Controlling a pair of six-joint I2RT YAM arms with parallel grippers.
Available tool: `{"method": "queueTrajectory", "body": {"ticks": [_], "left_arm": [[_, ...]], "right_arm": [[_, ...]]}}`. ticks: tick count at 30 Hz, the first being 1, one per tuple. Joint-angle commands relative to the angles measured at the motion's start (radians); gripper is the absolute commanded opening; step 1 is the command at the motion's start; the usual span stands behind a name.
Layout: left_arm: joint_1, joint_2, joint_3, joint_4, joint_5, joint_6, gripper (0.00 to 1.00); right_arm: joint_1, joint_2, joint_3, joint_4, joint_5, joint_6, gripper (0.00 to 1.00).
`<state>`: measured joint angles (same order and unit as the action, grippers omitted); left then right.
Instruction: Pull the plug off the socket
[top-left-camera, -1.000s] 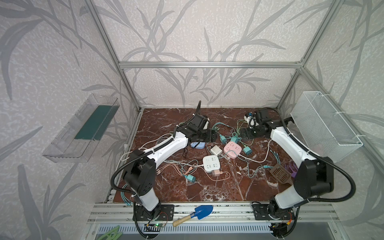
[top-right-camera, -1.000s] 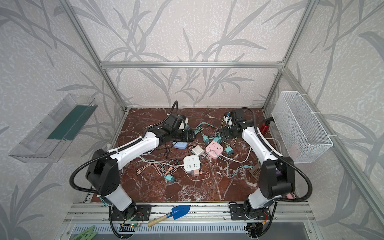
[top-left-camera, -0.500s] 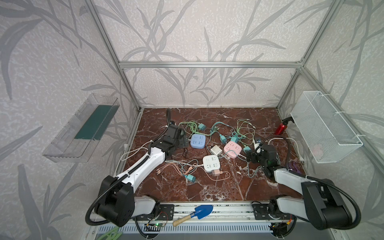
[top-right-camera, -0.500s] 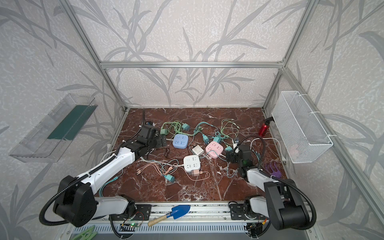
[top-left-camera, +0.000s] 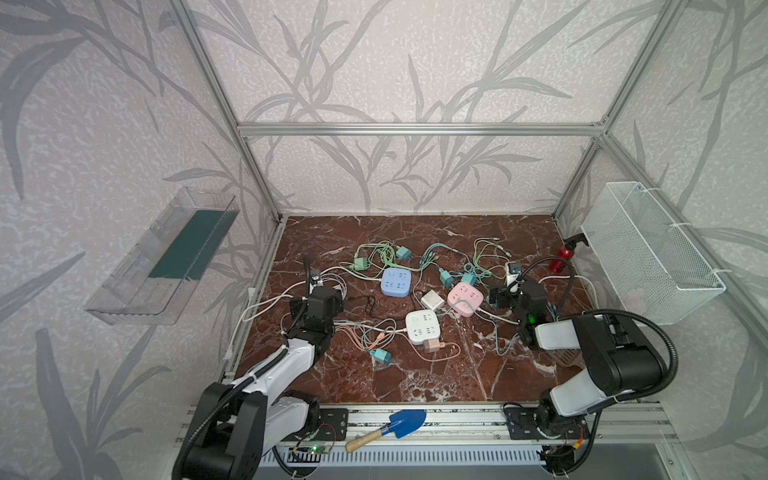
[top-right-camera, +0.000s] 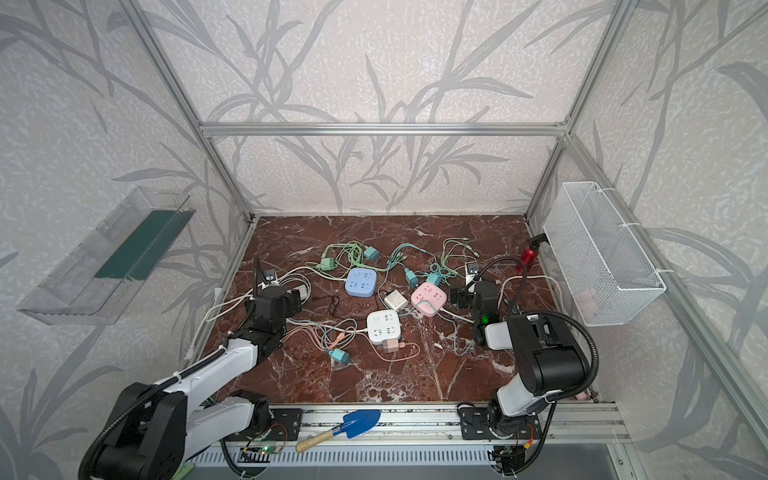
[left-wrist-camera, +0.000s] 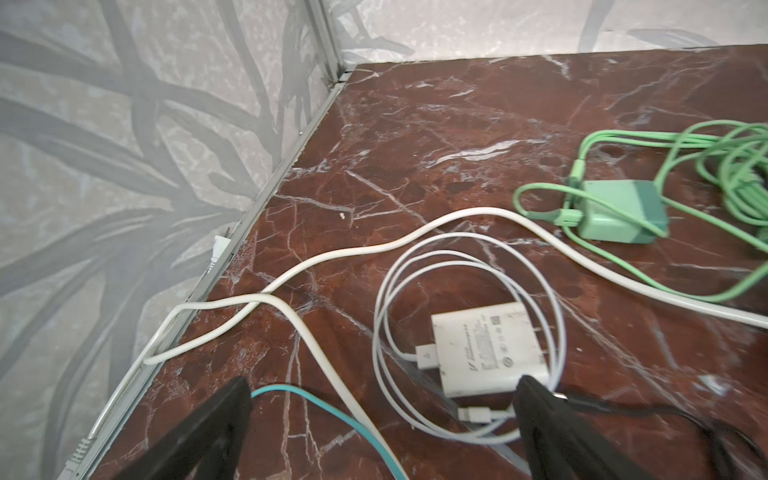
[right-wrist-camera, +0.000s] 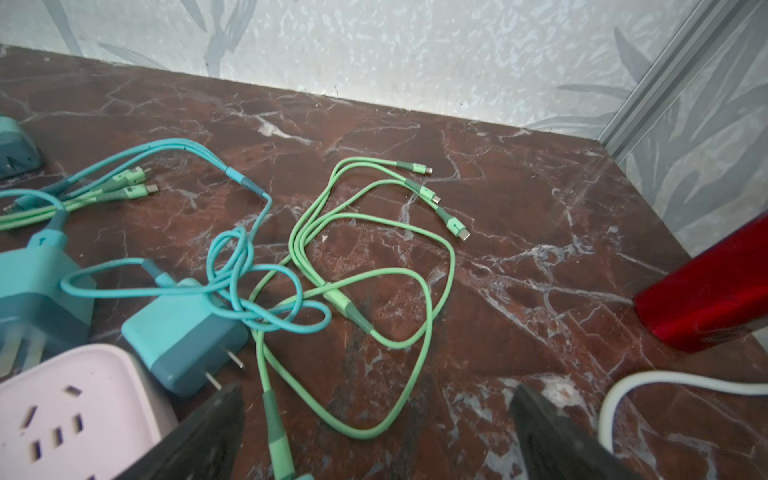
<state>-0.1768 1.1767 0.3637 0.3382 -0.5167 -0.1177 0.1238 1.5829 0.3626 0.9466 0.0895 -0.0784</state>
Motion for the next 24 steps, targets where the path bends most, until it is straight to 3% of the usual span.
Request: {"method": "queueTrajectory", "body": {"ticks": [1,4,6,8,9,12,15,18,24], "left_arm": [[0.05,0.117,-0.007,0.343,-0.011,0.059,0.99],[0.099,0.249,0.005,0.522,0.038,0.084,1.0],[0.151,0.312,0.05,0.458,0.154,0.039,0.99],[0.174,0.373,0.003,0.598,0.23,0.037,0.99],[0.181,0.407,-0.029,0.718,0.245,0.054,0.94],[0.182,0.373,0.022,0.56,0.261,0.052,0.96],[0.182,0.399,-0.003,0.653,0.265,0.06,0.92],[0.182,0.382,0.009,0.596,0.263,0.049,0.9],[0.183,0.397,-0.001,0.64,0.265,0.059,0.92]], "right_arm": [[-0.004,0.003,-0.002,0.058,0.031,0.008,0.99],[-0.004,0.004,0.004,0.053,0.03,0.008,0.99],[-0.004,0.004,0.006,0.045,0.03,0.008,0.99],[-0.004,0.005,0.003,0.051,0.03,0.005,0.99],[-0.004,0.006,0.004,0.051,0.03,0.006,0.99],[-0.004,0.006,0.005,0.052,0.03,0.005,0.99],[-0.004,0.006,0.007,0.048,0.027,0.006,0.99],[-0.004,0.006,0.007,0.047,0.027,0.007,0.99],[-0.004,0.006,0.005,0.052,0.029,0.005,0.99]]}}
